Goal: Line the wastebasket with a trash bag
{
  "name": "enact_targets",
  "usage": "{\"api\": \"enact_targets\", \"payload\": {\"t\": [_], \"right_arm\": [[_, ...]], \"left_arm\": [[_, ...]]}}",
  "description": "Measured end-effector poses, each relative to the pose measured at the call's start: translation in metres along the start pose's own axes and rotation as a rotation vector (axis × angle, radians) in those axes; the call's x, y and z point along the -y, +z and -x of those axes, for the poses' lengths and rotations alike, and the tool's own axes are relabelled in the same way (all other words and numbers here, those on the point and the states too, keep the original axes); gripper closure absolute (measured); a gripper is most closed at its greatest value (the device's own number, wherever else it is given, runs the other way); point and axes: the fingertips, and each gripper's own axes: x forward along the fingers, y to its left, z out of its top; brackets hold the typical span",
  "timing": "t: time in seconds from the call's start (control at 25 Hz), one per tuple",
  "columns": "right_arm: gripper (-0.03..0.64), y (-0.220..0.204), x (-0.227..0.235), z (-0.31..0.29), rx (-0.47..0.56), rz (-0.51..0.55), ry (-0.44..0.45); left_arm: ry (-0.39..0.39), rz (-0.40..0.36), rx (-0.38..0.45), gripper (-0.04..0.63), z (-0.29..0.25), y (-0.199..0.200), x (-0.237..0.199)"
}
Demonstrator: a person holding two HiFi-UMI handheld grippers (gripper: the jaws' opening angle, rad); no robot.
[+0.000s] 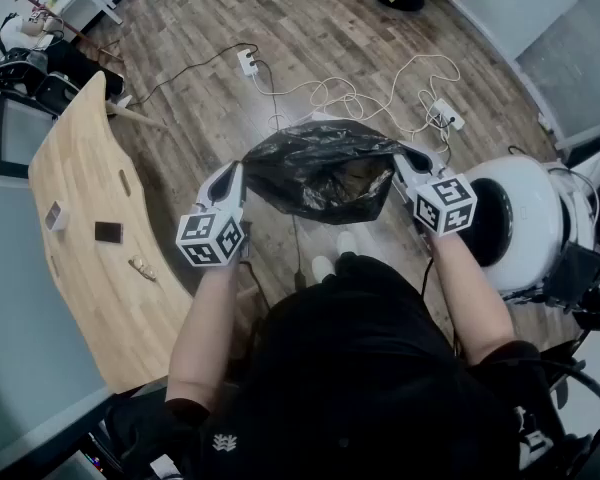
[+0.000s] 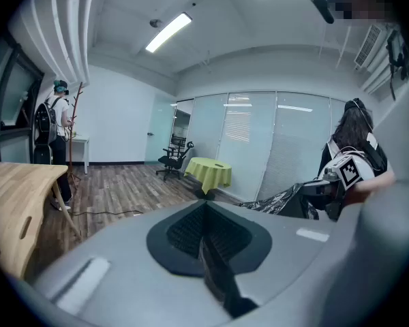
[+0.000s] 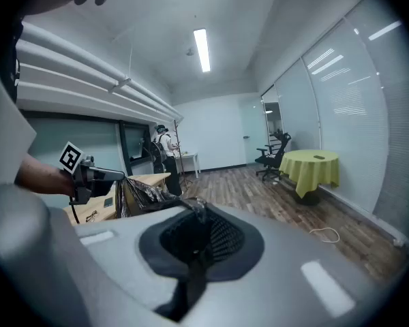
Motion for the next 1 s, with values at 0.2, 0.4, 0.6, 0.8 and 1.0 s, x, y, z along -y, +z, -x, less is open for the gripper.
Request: {"api": "enact_targets", "payload": {"t": [0.2,0.4,0.6,0.8,1.0], "right_arm": [[0.615,0.000,0.022,-0.013,0.008,-0.009,0.013],[0.615,-0.002,0.032,-0.030,0.017,-0.019,0.028],[0.615,0.000,0.051,-0.037,0.063,-0.086,0.029],[0.615,-0.012,0.057,-0.040,0.046,-0.077,0.002],[0.615,-0.026,0.069,-0.050,-0.005,-0.086,-0.036]], "left_arm": [[0.024,-0.012,0.004,0.589,-0.024,0.014,0.003],[0.059,-0.034,-0.009,0.589,-0.035,0.020,0.003],[0.093,-0.048,-0.010,0.589,-0.055,0.022,0.006],[0.087,-0.040,-0.008,0.589,-0.067,0.014,0.008],[0.059,-0.045,-0.032,0.589,-0.097,0.007,-0.003]]}}
